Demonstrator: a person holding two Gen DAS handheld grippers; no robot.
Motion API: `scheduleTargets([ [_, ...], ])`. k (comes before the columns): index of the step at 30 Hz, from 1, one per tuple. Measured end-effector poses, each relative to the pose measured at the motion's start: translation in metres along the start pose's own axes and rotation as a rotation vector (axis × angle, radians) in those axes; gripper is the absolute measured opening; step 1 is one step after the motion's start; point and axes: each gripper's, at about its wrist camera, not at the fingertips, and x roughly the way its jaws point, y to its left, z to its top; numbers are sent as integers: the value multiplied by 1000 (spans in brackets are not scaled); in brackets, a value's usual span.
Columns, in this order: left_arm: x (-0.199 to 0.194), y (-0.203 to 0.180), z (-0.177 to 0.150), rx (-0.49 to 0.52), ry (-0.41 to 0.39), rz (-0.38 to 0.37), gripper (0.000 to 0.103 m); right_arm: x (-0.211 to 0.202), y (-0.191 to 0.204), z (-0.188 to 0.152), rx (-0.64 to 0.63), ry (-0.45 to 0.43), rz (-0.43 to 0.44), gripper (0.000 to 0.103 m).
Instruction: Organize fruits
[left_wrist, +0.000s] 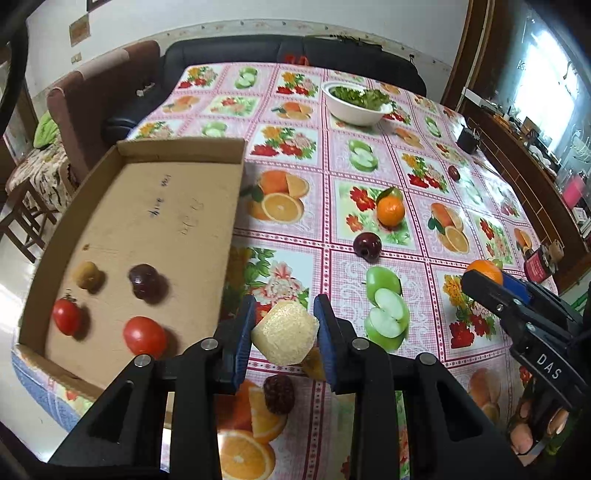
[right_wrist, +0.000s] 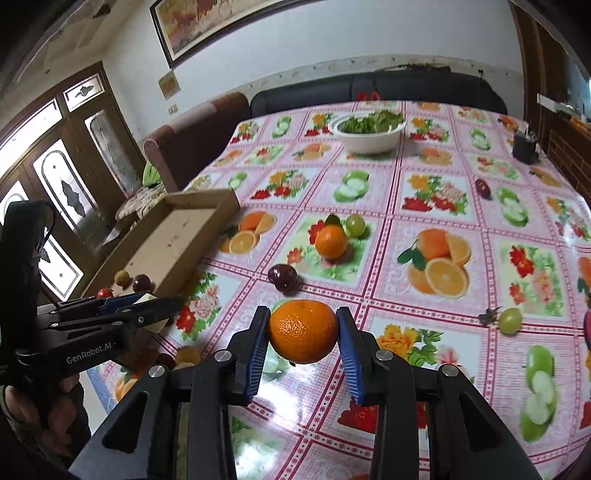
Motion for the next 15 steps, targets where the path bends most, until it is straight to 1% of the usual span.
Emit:
scheduleTargets([
  [8,-18,7,0,-7,-50,41,30,-9,9,-1,-12,-9,12,37],
  [15,-29,13,-1,-10,-82,55,30,-13,18,-2,-28,-13,14,37],
])
